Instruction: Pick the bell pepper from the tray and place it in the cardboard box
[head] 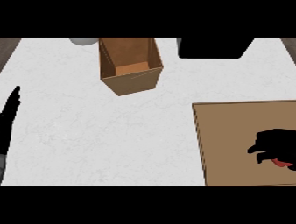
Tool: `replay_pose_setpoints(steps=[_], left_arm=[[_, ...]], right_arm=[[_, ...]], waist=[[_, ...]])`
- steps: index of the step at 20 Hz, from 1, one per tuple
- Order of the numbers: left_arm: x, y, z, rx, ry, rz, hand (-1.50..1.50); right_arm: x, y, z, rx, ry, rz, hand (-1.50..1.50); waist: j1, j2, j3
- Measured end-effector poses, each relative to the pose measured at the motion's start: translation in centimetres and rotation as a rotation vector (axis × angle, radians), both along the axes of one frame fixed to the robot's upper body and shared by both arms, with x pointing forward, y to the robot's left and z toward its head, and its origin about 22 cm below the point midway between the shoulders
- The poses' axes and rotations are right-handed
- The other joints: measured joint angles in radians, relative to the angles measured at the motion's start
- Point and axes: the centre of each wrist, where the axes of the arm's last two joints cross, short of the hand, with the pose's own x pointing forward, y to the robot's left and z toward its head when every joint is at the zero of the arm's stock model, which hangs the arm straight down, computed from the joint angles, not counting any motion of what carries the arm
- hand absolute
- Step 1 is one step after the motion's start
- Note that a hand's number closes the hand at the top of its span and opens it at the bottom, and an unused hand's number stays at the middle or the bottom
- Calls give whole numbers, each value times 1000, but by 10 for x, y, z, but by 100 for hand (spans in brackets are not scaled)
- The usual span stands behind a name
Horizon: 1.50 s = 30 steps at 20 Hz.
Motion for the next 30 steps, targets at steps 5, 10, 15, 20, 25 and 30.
replay_pose_setpoints(steps=[5,10,15,20,25,30], left_arm=[[0,5,3,-1,2,1,0],[-5,15,2,2,16,28,0],[-13,24,-2,6,29,73,0],[-18,25,-6,10,39,82,0],[-19,23,-8,13,39,69,0],[-13,15,-4,6,26,40,0]], right_arm=[[4,5,-2,74,-76,-9,150],[6,16,-17,177,-120,-431,150],[2,12,-30,246,-180,-925,150],[13,36,-24,280,-316,-1239,150],[38,113,6,475,-488,-1361,150],[44,210,52,585,-598,-1364,150]], waist=[[0,-1,-4],[-38,-13,-14],[-89,-33,-28],[-93,-41,-30],[-64,-36,-12],[-36,-24,-4]])
